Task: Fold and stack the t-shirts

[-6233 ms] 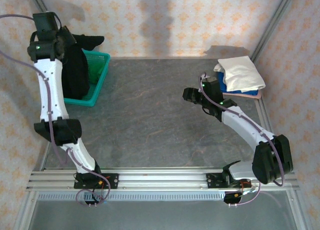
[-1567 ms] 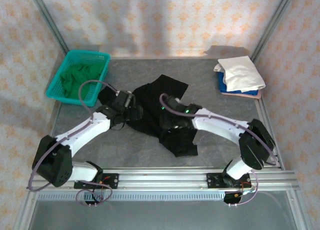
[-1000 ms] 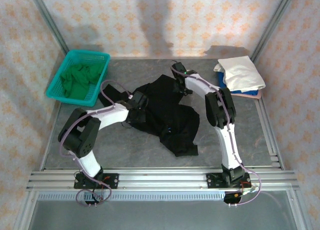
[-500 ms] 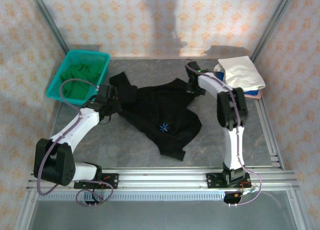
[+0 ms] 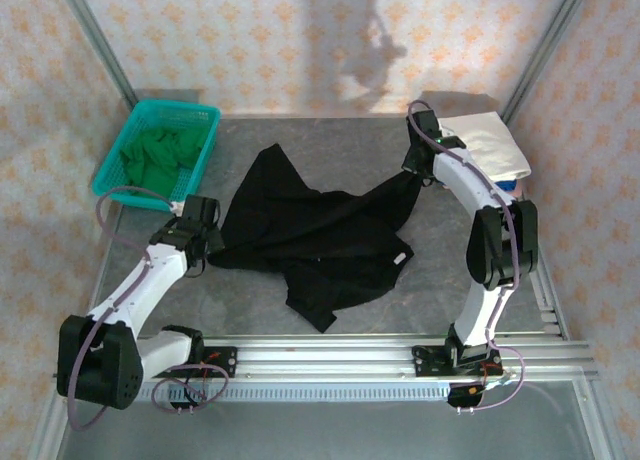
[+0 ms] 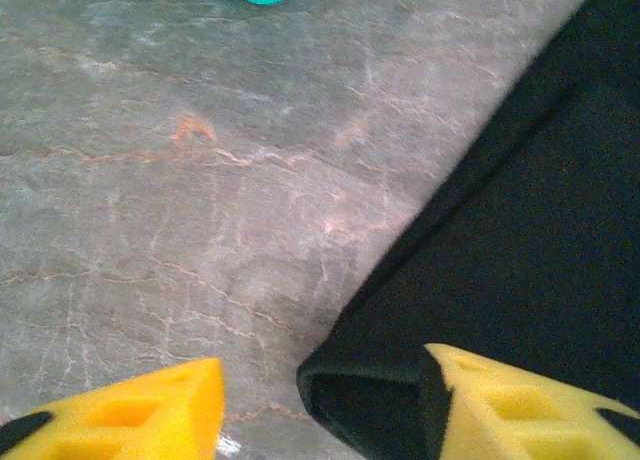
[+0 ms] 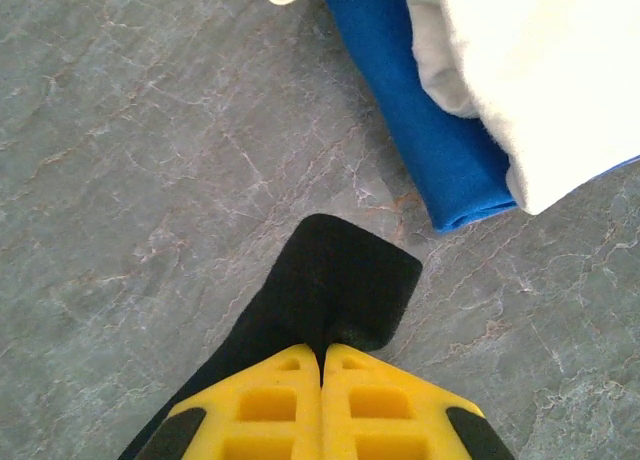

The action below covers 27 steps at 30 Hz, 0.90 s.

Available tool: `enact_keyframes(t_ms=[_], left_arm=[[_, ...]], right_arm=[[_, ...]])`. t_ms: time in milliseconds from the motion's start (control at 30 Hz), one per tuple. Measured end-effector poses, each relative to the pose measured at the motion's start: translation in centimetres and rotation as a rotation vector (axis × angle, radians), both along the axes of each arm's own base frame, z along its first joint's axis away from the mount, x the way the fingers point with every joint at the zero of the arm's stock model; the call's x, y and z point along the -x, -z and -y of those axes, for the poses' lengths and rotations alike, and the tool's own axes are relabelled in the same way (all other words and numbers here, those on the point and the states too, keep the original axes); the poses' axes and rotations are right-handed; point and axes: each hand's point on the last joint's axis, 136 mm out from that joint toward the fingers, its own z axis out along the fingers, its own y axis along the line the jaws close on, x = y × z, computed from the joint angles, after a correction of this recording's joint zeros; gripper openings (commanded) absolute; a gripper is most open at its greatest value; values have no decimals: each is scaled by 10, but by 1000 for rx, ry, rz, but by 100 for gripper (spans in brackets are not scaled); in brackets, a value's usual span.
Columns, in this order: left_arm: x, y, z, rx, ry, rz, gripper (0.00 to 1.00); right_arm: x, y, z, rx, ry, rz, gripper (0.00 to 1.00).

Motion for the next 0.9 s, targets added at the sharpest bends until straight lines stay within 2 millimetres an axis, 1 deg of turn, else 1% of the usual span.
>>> enact_keyframes(t_ms=[67, 167, 200, 267, 300, 333, 367, 400, 433, 467, 533, 567, 600, 667, 767, 800, 867, 900], left_arm=[[-1, -4, 27, 18, 83, 24, 73], [2, -11, 90, 64, 272, 68, 78], [6, -11, 116, 91, 346, 72, 79], [15, -5, 152, 117, 445, 65, 79], [21, 1, 169, 121, 491, 49, 79], [27, 11, 185, 117, 534, 22, 76], [32, 20, 196, 112, 565, -4, 67], [38, 31, 207, 107, 595, -41, 49], [43, 45, 214, 97, 605, -80, 31], [44, 54, 214, 83, 604, -106, 21], [43, 71, 208, 55, 582, -155, 0], [40, 76, 204, 49, 564, -169, 0], [32, 76, 199, 52, 534, -169, 0], [8, 71, 187, 71, 465, -154, 0], [-40, 65, 162, 64, 362, -145, 0], [-64, 61, 155, 58, 338, -138, 0], [-111, 49, 151, 50, 314, -116, 0], [-145, 41, 154, 50, 315, -96, 0]], right_arm=[[0, 0, 1, 7, 3, -1, 0], [2, 0, 4, 23, 12, -5, 0], [3, 0, 5, 28, 14, -9, 0], [4, 0, 7, 35, 19, -13, 0], [4, 0, 8, 38, 21, -15, 0], [4, 0, 9, 41, 22, -17, 0], [5, 0, 10, 43, 23, -19, 0], [5, -1, 12, 44, 27, -19, 0], [5, -1, 14, 44, 31, -19, 0], [5, -2, 16, 48, 36, -20, 0], [8, -5, 22, 53, 48, -18, 0], [11, -6, 24, 56, 52, -16, 0], [16, -8, 26, 56, 56, -15, 0], [30, -14, 29, 51, 65, -7, 0], [66, -19, 30, 6, 75, 9, 0], [79, -20, 30, -15, 79, 17, 0], [104, -16, 25, -62, 78, 35, 0], [118, -12, 17, -87, 65, 38, 0]])
